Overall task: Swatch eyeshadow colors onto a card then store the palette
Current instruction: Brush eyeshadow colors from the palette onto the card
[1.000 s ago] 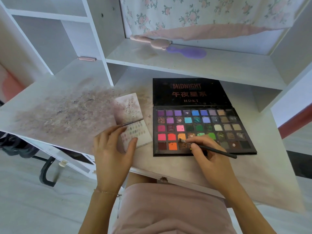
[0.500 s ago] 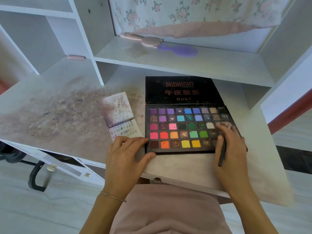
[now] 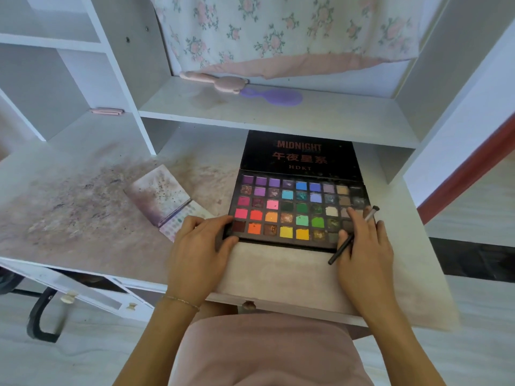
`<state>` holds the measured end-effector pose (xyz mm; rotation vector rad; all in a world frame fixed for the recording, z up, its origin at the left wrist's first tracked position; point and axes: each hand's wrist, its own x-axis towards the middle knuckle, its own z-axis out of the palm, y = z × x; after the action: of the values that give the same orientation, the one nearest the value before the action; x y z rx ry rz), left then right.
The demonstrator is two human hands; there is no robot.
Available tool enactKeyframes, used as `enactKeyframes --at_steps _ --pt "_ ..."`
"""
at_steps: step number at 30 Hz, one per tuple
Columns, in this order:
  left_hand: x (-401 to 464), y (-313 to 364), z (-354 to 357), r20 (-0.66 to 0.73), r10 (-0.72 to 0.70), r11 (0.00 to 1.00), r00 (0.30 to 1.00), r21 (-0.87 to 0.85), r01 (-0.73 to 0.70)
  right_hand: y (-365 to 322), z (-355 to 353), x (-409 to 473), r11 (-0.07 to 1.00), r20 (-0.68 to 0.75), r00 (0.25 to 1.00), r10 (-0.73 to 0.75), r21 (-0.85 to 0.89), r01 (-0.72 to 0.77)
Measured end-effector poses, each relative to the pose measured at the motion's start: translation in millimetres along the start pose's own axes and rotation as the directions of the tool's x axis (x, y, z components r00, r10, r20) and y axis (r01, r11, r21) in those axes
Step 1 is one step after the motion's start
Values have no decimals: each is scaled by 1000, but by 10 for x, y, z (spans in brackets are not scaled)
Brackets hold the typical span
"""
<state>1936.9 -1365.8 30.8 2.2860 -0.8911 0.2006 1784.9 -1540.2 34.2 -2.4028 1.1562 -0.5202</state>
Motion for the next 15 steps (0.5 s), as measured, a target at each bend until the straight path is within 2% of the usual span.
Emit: enactKeyframes --at_steps 4,7,10,12,14,15 --pt "117 40 61 1 -21 999 1000 -27 21 13 -22 144 1000 -22 1000 6 7 -6" --pt "130 58 50 13 -12 1000 1000 -22 13 -58 15 117 997 -107 992 -61 28 65" --pt "89 46 6 -12 13 1000 1000 -18 -13 -261 79 11 923 -181 958 -222 279 266" --pt "63 -33 -53 -98 7 1000 995 -25 -9 -402 122 -41 836 -209 927 -311 404 371" --pt "47 -163 -141 -202 -80 996 976 -60 69 -526 170 -56 766 -200 922 -331 514 387" --pt "44 -239 -187 -248 -169 984 954 -103 148 -591 197 -58 736 -180 929 -325 569 368"
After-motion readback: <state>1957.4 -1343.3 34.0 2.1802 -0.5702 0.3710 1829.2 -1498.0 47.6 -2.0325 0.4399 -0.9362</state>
